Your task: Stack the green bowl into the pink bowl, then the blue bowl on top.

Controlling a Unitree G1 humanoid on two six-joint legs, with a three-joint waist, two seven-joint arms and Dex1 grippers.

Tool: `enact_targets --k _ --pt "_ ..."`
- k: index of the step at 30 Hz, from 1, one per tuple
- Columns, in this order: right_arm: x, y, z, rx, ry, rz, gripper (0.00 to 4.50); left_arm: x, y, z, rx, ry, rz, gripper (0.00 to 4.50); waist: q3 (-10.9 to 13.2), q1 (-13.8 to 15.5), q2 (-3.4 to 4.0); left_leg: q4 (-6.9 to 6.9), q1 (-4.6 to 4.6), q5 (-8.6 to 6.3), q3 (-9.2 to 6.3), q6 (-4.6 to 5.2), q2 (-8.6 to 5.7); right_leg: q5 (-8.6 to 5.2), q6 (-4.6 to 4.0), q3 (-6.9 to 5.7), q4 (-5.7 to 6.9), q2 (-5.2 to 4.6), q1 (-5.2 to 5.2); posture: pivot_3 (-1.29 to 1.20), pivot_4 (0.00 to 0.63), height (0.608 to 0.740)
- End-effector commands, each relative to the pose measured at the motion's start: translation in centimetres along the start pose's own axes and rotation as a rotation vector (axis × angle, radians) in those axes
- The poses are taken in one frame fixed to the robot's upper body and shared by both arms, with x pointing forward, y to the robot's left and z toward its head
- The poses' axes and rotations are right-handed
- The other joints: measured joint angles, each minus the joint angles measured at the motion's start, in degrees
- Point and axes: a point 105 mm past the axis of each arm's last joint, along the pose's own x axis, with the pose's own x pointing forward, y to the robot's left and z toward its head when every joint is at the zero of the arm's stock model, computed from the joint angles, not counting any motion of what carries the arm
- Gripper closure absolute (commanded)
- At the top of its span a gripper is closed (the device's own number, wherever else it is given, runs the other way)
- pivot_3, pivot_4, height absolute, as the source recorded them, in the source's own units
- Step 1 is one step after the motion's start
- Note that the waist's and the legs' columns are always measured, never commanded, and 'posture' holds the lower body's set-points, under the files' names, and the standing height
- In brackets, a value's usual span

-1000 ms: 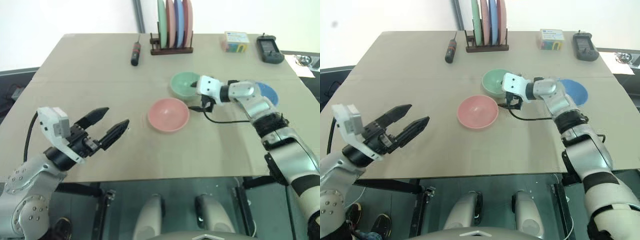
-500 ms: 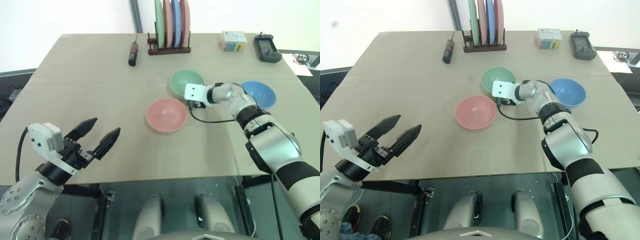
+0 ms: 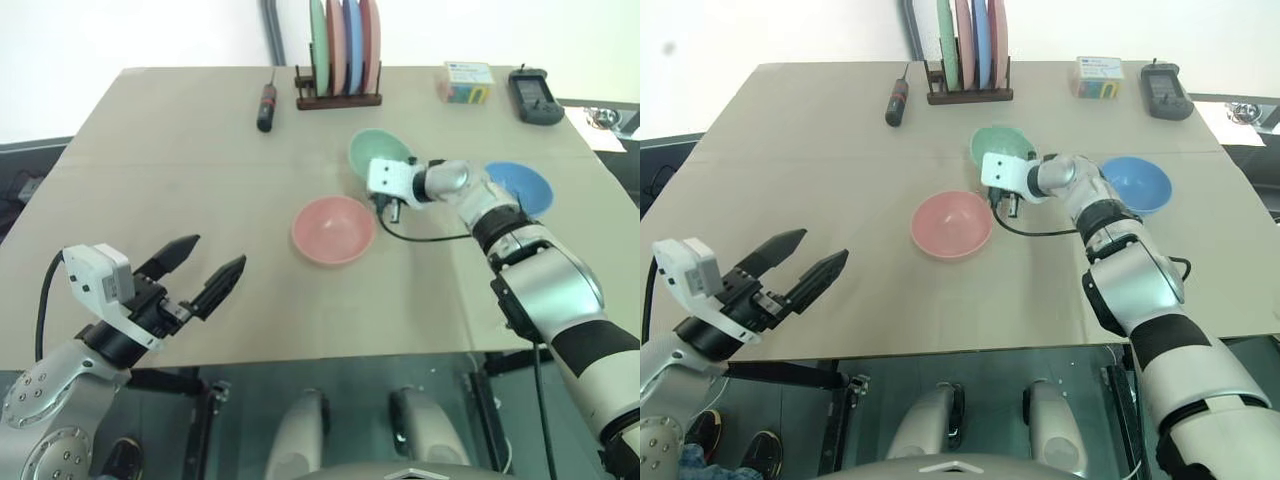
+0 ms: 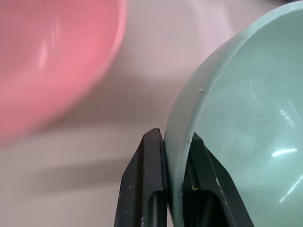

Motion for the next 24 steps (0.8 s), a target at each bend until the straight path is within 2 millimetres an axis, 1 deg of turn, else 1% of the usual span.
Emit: enact_targets --k 1,4,8,11,13,14,15,16,17,19,21,22,24 --pt "-2.1 -1.5 5.5 -0.097 -0.165 0.04 4.46 0.1 0.0 0.6 0.026 -0.018 -0.034 0.0 0.01 -0.08 0.02 -0.02 0.01 0.0 0.0 0.0 0.0 0.0 0.0 0.0 0.0 0.0 0.0 0.0 0.15 0.74" --pt "-3.3 0.1 8.3 -0.127 -0.248 0.123 4.46 0.4 0.3 0.7 0.035 -0.01 -0.06 0.0 0.01 0.09 0.03 -0.06 -0.01 0.0 -0.03 0.0 0.0 0.0 0.0 -0.04 -0.01 0.0 -0.03 0.0 0.15 0.74" --pt "-4.7 3.1 10.7 -0.158 -0.298 0.218 4.46 0.8 0.9 0.6 0.054 0.01 -0.096 0.0 0.01 0.74 0.02 -0.1 -0.02 0.0 -0.07 0.0 0.01 -0.01 0.0 -0.09 -0.04 -0.01 -0.02 0.0 0.15 0.74" --pt "-5.2 5.0 11.6 -0.167 -0.309 0.271 4.46 1.4 1.5 0.7 0.073 0.026 -0.132 0.0 0.01 0.66 0.02 -0.08 -0.03 0.0 -0.06 0.0 0.0 -0.01 0.0 -0.11 -0.02 -0.01 -0.04 0.0 0.15 0.74" --pt "-5.3 5.7 11.6 -0.17 -0.299 0.285 4.46 1.7 1.8 0.7 0.083 0.035 -0.151 0.0 0.01 0.61 0.02 -0.07 -0.01 0.0 -0.07 0.0 0.01 -0.02 -0.01 -0.12 -0.01 -0.01 -0.03 0.0 0.15 0.74" --pt "-5.2 5.9 11.2 -0.174 -0.28 0.287 4.46 1.9 1.9 0.7 0.091 0.04 -0.167 0.0 0.01 0.58 0.02 -0.07 0.0 0.0 -0.07 0.0 0.01 -0.04 -0.05 -0.12 -0.01 -0.01 -0.03 0.0 0.15 0.74" --pt "-5.1 6.1 10.9 -0.179 -0.259 0.289 4.11 2.1 1.9 0.7 0.097 0.042 -0.18 0.0 0.01 0.58 0.01 -0.06 0.0 0.0 -0.04 0.0 0.01 -0.08 -0.11 -0.1 -0.01 -0.01 -0.03 0.0 0.15 0.74" --pt "-5.1 6.3 10.5 -0.182 -0.243 0.294 3.65 2.3 2.0 0.8 0.104 0.044 -0.19 0.0 0.0 0.57 0.0 -0.06 0.0 0.0 -0.05 0.0 0.01 -0.1 -0.14 -0.11 -0.03 -0.01 -0.03 0.0 0.15 0.74" --pt "-5.1 6.5 10.3 -0.182 -0.233 0.304 3.61 2.5 2.1 0.9 0.109 0.043 -0.2 0.0 0.0 0.56 0.0 -0.06 0.0 0.0 -0.05 0.0 0.01 -0.11 -0.16 -0.11 -0.02 -0.01 -0.03 0.0 0.15 0.74" --pt "-5.2 6.6 10.1 -0.171 -0.23 0.308 2.82 2.8 2.2 1.1 0.113 0.037 -0.213 0.0 0.0 0.63 0.0 -0.07 -0.03 0.0 -0.05 0.0 0.01 -0.07 -0.09 -0.11 -0.04 -0.01 -0.04 0.0 0.15 0.74" --pt "-5.3 6.5 10.2 -0.159 -0.233 0.295 2.34 3.2 2.3 1.2 0.119 0.035 -0.228 0.0 0.0 0.59 0.0 -0.08 -0.04 0.0 -0.04 0.0 0.01 -0.02 -0.01 -0.1 -0.04 -0.01 -0.06 0.0 0.15 0.74" --pt "-5.3 6.4 10.2 -0.149 -0.237 0.28 1.81 3.4 2.2 1.2 0.12 0.035 -0.238 0.0 0.0 0.58 0.0 -0.08 -0.04 0.0 -0.04 0.0 0.01 -0.02 -0.01 -0.1 -0.04 -0.01 -0.07 0.0 0.15 0.74" --pt "-5.7 5.8 9.9 -0.097 -0.236 0.24 1.06 4.1 2.1 1.1 0.12 0.03 -0.266 0.0 0.0 0.57 0.01 -0.08 -0.04 0.0 -0.04 0.0 0.01 -0.02 0.0 -0.1 -0.04 -0.01 -0.07 0.0 0.15 0.74"
